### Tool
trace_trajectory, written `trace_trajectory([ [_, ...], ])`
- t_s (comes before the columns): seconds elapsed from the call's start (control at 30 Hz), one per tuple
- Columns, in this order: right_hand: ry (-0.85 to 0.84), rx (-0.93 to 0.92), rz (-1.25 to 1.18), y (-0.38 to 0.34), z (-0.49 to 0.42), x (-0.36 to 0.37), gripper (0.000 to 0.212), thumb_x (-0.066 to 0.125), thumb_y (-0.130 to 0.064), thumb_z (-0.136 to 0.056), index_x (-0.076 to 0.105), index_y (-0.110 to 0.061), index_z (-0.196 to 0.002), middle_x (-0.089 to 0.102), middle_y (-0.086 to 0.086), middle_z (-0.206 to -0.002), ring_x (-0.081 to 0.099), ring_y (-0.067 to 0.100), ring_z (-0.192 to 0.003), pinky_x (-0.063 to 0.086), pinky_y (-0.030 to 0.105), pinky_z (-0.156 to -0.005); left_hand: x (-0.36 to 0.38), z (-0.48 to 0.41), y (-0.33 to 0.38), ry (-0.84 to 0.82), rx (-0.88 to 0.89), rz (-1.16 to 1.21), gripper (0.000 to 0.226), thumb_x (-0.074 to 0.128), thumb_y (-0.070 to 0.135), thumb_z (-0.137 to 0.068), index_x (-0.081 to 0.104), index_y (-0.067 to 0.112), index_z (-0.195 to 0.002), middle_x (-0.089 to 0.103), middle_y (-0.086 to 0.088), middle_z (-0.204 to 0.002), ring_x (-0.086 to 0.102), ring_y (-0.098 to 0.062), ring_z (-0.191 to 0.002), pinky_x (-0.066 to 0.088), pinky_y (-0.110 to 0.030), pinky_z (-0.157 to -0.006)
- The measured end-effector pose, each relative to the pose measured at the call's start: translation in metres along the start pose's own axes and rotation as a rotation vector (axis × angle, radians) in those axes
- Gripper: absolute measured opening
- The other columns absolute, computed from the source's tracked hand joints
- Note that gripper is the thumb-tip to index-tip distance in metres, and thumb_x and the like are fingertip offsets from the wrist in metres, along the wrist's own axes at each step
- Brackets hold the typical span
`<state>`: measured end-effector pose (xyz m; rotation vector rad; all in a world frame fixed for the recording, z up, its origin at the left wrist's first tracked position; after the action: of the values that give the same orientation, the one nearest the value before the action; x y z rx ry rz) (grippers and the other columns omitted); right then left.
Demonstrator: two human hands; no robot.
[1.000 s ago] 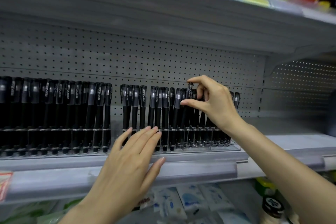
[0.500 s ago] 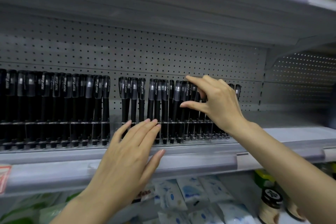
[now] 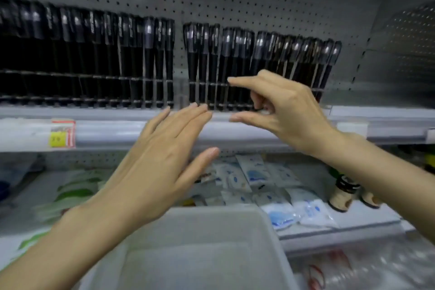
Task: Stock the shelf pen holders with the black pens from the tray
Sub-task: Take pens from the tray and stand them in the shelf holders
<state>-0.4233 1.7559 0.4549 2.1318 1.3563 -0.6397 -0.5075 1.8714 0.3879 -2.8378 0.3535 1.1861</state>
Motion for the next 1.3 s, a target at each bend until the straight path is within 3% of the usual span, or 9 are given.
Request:
trace_trajectory([
  [0.17, -0.407, 0.117, -0.362, -0.068, 0.081, 0.078, 0.059, 0.048, -0.065, -0.081, 0.059, -0.026, -0.123, 0.046, -0.017, -0.081, 0.046, 0.002, -0.065, 0.039, 0.022, -0.061, 0.015, 0.115, -0.014, -0.21, -0.138, 0.034, 0.061, 0.029, 0.051, -0.098, 0.042, 0.013, -0.143, 0.038, 0.0, -0.151, 0.029, -0.012, -0.141, 0.014, -0.035, -0.117],
  [0.33, -0.858, 0.441, -0.659, -0.127, 0.201, 0.167, 0.064, 0.043, -0.071, -0.068, 0.063, -0.025, -0.109, 0.057, -0.011, -0.092, 0.054, 0.005, -0.077, 0.043, 0.02, -0.074, 0.046, 0.224, -0.026, -0.408, -0.338, 0.117, 0.062, 0.031, 0.053, -0.097, 0.04, 0.014, -0.145, 0.037, 0.0, -0.151, 0.023, -0.005, -0.14, 0.006, -0.025, -0.117],
  [0.47, -1.056, 0.524, -0.75, -0.153, 0.252, 0.199, 0.064, 0.038, -0.077, -0.066, 0.063, -0.029, -0.099, 0.06, -0.013, -0.09, 0.054, -0.001, -0.08, 0.044, 0.017, -0.076, 0.058, 0.255, -0.024, -0.423, -0.44, 0.176, 0.064, 0.029, 0.055, -0.097, 0.04, 0.014, -0.145, 0.037, 0.001, -0.151, 0.022, -0.003, -0.141, 0.007, -0.026, -0.117],
  [0.57, -1.179, 0.53, -0.782, -0.168, 0.269, 0.208, 0.048, 0.046, -0.071, -0.074, 0.062, -0.032, -0.097, 0.06, -0.014, -0.091, 0.055, -0.003, -0.081, 0.046, 0.017, -0.078, 0.064, 0.263, -0.022, -0.429, -0.45, 0.124, 0.062, 0.029, 0.052, -0.097, 0.045, 0.011, -0.142, 0.044, -0.002, -0.147, 0.028, -0.008, -0.14, 0.013, -0.035, -0.117],
  [0.73, -1.19, 0.559, -0.719, -0.169, 0.271, 0.219, 0.025, 0.057, -0.052, -0.087, 0.06, -0.027, -0.092, 0.055, -0.013, -0.084, 0.051, 0.001, -0.077, 0.043, 0.019, -0.074, 0.065, 0.27, -0.026, -0.406, -0.512, 0.11, 0.058, 0.033, 0.048, -0.097, 0.052, 0.009, -0.135, 0.053, -0.003, -0.139, 0.039, -0.016, -0.135, 0.012, -0.033, -0.118],
  [0.9, -1.237, 0.59, -0.749, -0.176, 0.277, 0.236, 0.024, 0.062, -0.049, -0.085, 0.054, -0.029, -0.075, 0.055, -0.011, -0.08, 0.055, 0.007, -0.078, 0.046, 0.024, -0.074, 0.066, 0.268, -0.026, -0.406, -0.523, 0.11, 0.055, 0.034, 0.047, -0.097, 0.055, 0.01, -0.132, 0.057, -0.001, -0.134, 0.043, -0.015, -0.131, 0.012, -0.03, -0.118],
  [1.07, -1.191, 0.715, -0.892, -0.175, 0.278, 0.235, 0.023, 0.076, -0.032, -0.078, 0.054, -0.027, -0.075, 0.054, -0.012, -0.07, 0.05, -0.001, -0.061, 0.04, 0.013, -0.061, 0.065, 0.269, -0.024, -0.42, -0.526, 0.106, 0.057, 0.031, 0.048, -0.098, 0.055, 0.01, -0.132, 0.057, 0.0, -0.133, 0.044, -0.016, -0.131, 0.014, -0.034, -0.118],
  [1.3, -1.082, 0.804, -0.994, -0.166, 0.267, 0.228, 0.017, 0.078, -0.015, -0.077, 0.061, -0.02, -0.075, 0.058, -0.006, -0.068, 0.049, -0.005, -0.055, 0.04, 0.011, -0.058, 0.064, 0.263, -0.025, -0.449, -0.491, 0.139, 0.057, 0.029, 0.051, -0.098, 0.051, 0.014, -0.136, 0.055, 0.004, -0.134, 0.038, -0.008, -0.133, 0.011, -0.03, -0.118],
])
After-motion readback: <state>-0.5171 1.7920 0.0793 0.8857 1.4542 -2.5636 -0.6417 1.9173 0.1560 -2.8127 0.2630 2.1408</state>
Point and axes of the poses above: each hand's wrist, its own z-axis away from the middle knuckle, its own x-axis out of the palm, y = z × x, the point moved 8 cm from there along -z, towards the middle knuckle
